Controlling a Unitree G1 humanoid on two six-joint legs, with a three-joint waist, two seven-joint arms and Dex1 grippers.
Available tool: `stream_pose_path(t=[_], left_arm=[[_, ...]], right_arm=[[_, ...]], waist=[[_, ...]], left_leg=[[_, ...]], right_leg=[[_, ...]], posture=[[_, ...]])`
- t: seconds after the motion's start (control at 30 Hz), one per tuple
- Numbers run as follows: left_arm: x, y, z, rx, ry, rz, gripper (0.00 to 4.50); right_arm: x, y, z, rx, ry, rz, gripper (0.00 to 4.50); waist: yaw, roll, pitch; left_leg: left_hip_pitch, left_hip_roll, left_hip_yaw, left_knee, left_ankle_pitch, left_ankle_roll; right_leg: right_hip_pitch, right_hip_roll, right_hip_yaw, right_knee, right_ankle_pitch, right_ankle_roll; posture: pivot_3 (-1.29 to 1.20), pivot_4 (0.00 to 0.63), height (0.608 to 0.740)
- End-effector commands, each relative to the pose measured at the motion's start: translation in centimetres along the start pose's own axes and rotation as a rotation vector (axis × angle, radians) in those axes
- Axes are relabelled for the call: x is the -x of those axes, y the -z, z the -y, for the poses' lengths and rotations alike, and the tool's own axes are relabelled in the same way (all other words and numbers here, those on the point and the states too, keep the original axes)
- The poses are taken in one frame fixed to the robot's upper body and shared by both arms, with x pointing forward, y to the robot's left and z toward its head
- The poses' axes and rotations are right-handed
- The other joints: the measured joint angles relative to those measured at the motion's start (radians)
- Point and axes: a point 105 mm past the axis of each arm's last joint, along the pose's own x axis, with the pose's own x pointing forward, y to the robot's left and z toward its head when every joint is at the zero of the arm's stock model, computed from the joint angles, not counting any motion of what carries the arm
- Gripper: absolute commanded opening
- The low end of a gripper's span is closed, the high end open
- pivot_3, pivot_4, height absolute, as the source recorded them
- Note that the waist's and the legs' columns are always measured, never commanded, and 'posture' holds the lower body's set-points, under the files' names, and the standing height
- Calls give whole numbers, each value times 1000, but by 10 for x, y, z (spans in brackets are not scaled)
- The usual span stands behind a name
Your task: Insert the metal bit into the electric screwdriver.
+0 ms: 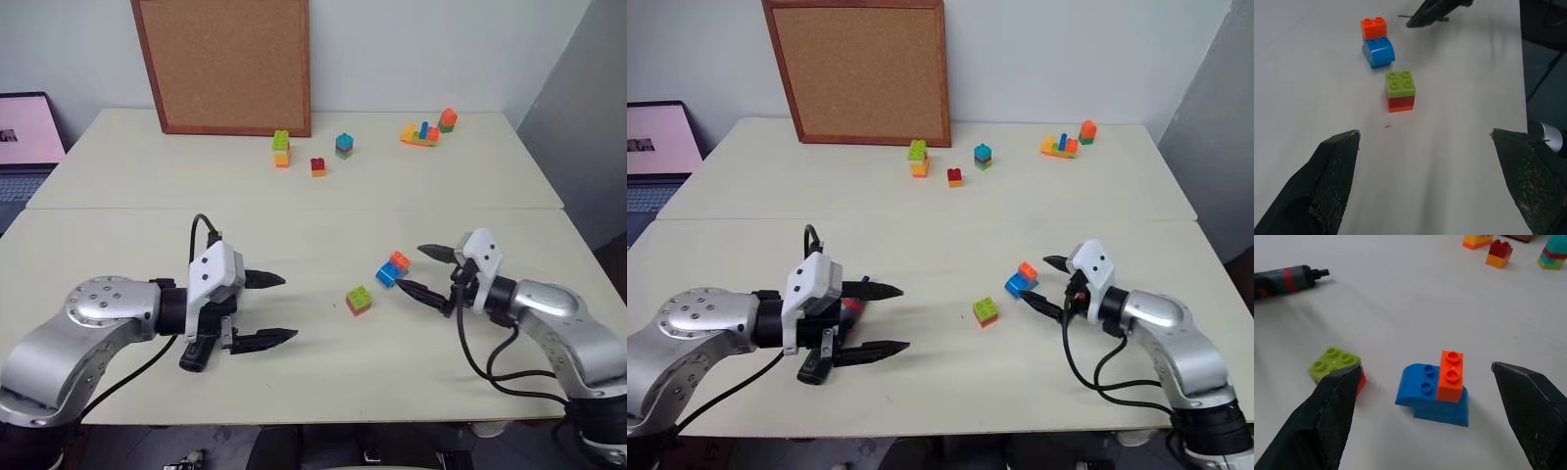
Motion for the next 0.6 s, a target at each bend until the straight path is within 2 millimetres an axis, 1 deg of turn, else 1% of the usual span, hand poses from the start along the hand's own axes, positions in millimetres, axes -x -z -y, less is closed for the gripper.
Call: stream_pose_path(t=[0.03,0.17,0.23,0.3,0.33,0.37,0.4,0.47,0.53,0.6], left_arm=[[-6,-12,0,-51,15,62,4500],[-9,-14,3,-47,48,85,4500],[-11,-14,5,-70,60,105,4500],[-13,-14,6,-101,68,113,4500],[-14,-13,7,-109,74,113,4500],[-15,-13,7,-114,78,114,4500],[-15,-12,7,-120,79,110,4500],[-17,-12,7,-127,78,108,4500],[-18,-12,6,-131,79,109,4500],[-19,-12,7,-133,82,112,4500]], right_arm=[[-8,-10,5,44,40,59,4463],[-11,-8,10,40,63,76,4463],[-13,-4,12,34,64,69,4463],[-15,2,12,20,53,54,4177],[-17,3,12,20,44,45,3728],[-18,5,12,21,37,40,3645],[-20,6,11,19,31,34,3307],[-22,8,12,12,28,27,2891],[-25,9,13,7,28,27,2305],[-26,10,12,-5,22,23,1911]], waist=[[0,0,0],[0,0,0],[0,0,0],[0,0,0],[0,0,0],[-1,0,0],[-2,0,0],[-2,0,0],[-2,0,0],[-3,0,0]], left_leg=[[0,0,0,0,0,0],[0,0,0,0,0,0],[0,0,-1,0,0,0],[0,0,-1,0,0,0],[1,0,0,0,0,0],[1,0,0,0,0,0],[1,-1,0,0,0,0],[2,-1,0,0,0,0],[2,-1,0,0,0,0],[1,-1,1,0,0,0]], right_leg=[[0,0,0,0,0,0],[0,0,0,0,0,0],[0,0,0,1,0,0],[0,0,0,1,0,0],[0,0,0,1,0,0],[0,0,0,2,0,0],[-1,1,0,4,0,0],[-1,1,0,5,0,0],[-1,2,-1,5,0,0],[-1,3,-1,4,0,-1]], posture=[[0,150,740],[0,150,740],[0,150,740],[0,150,740],[0,150,740],[0,150,740],[0,150,740],[0,150,740],[0,150,740],[0,150,740]])
